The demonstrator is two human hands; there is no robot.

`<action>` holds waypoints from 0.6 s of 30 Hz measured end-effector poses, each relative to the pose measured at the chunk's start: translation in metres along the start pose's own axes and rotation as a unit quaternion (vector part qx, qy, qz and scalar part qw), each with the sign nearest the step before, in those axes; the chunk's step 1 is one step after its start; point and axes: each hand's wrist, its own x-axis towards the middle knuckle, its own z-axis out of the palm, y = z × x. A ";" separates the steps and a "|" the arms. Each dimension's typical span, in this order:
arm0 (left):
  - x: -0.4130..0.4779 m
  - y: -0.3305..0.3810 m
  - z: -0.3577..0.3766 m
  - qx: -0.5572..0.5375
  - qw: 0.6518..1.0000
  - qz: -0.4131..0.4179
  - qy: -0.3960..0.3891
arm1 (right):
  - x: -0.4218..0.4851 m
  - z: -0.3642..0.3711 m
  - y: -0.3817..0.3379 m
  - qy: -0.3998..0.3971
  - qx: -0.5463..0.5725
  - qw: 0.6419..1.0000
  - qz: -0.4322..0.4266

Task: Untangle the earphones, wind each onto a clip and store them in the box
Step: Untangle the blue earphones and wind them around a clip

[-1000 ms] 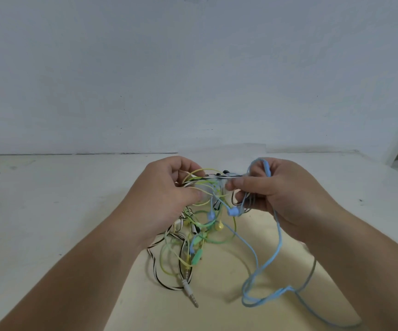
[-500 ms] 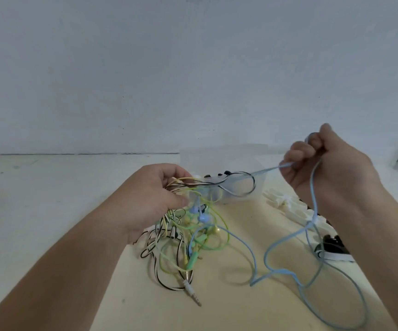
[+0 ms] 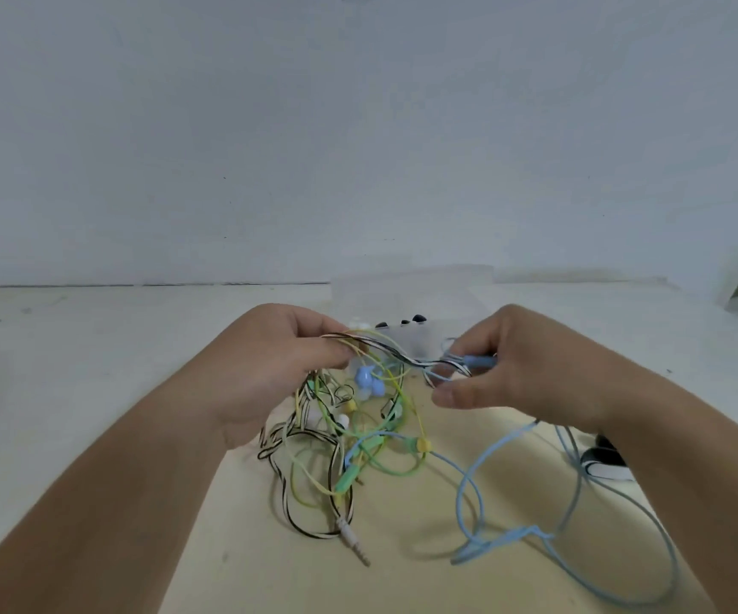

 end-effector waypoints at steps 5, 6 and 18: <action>-0.002 -0.001 0.000 0.015 1.000 -0.023 -0.014 | 0.003 -0.001 0.004 0.084 0.203 0.975 0.024; -0.002 -0.001 0.001 0.026 0.999 -0.017 -0.025 | 0.005 0.001 0.005 0.085 0.247 0.965 0.026; -0.001 -0.004 0.008 -0.004 0.991 0.080 -0.103 | 0.010 0.017 -0.004 0.087 0.445 0.891 0.041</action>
